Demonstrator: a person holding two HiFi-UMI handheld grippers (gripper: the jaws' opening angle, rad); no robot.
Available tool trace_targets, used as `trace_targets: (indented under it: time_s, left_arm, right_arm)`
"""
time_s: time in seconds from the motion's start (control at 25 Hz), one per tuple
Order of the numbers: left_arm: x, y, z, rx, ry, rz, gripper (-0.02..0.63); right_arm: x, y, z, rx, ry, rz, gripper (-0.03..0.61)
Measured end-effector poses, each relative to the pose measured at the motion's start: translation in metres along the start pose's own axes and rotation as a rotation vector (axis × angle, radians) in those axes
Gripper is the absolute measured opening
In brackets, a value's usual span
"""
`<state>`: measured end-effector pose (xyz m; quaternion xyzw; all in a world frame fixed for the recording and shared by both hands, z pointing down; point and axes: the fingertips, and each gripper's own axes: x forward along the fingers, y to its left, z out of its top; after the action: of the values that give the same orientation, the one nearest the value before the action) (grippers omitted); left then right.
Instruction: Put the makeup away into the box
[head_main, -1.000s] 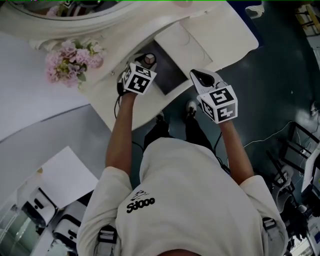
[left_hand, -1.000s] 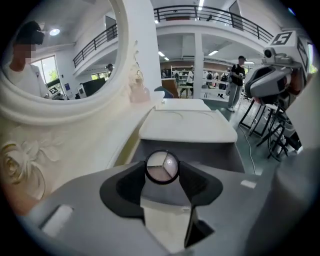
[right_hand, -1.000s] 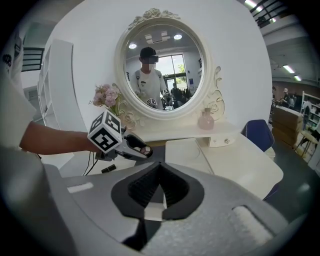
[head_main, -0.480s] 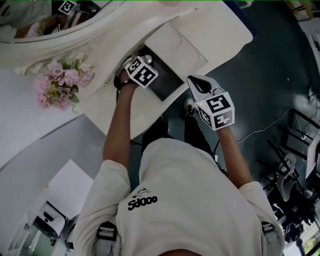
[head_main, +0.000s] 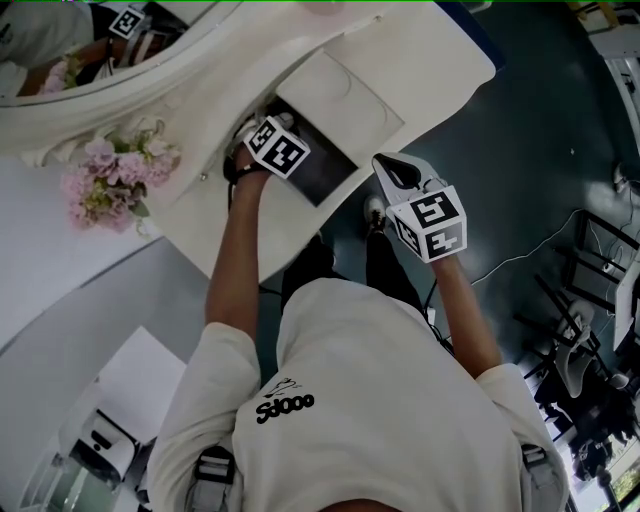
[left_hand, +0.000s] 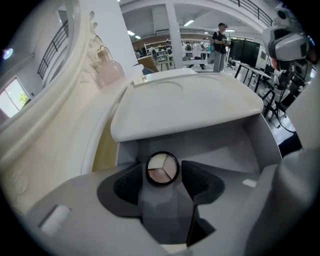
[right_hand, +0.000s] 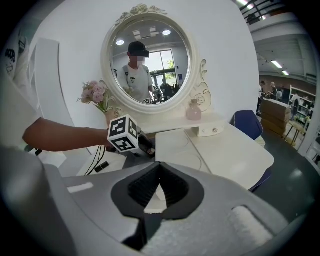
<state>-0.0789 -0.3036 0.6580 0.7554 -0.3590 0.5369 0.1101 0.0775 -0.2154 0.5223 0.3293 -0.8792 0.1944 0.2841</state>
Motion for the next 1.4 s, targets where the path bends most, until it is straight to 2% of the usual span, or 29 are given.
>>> trace_targets:
  time_s: [0.16, 0.28, 0.36, 0.64, 0.76, 0.88, 1.04, 1.4]
  left_arm:
    - [-0.017, 0.002, 0.002, -0.080, -0.063, 0.026, 0.261]
    - [-0.040, 0.014, 0.002, -0.173, -0.122, 0.067, 0.233]
    - [-0.061, 0.021, 0.005, -0.217, -0.182, 0.100, 0.205]
    - [-0.154, 0.038, 0.011, -0.275, -0.367, 0.252, 0.076]
    - [-0.197, 0.041, 0.017, -0.351, -0.457, 0.301, 0.017]
    - [-0.237, 0.039, 0.025, -0.398, -0.544, 0.342, 0.017]
    - [-0.287, 0.034, 0.029, -0.407, -0.630, 0.406, 0.017]
    - [-0.384, 0.034, 0.011, -0.418, -0.764, 0.583, 0.017]
  right_arm:
    - [-0.005, 0.000, 0.004, -0.013, -0.011, 0.008, 0.002]
    - [-0.005, -0.003, 0.013, -0.032, -0.031, 0.021, 0.002]
    - [-0.006, -0.004, 0.021, -0.047, -0.049, 0.028, 0.002]
    - [-0.021, -0.005, 0.069, -0.139, -0.149, 0.040, 0.002]
    - [-0.033, -0.002, 0.094, -0.188, -0.208, 0.038, 0.002]
    - [-0.048, 0.002, 0.121, -0.236, -0.269, 0.034, 0.002]
    - [-0.069, 0.012, 0.157, -0.283, -0.356, 0.035, 0.002]
    - [-0.081, 0.057, 0.212, -0.375, -0.480, 0.114, 0.002]
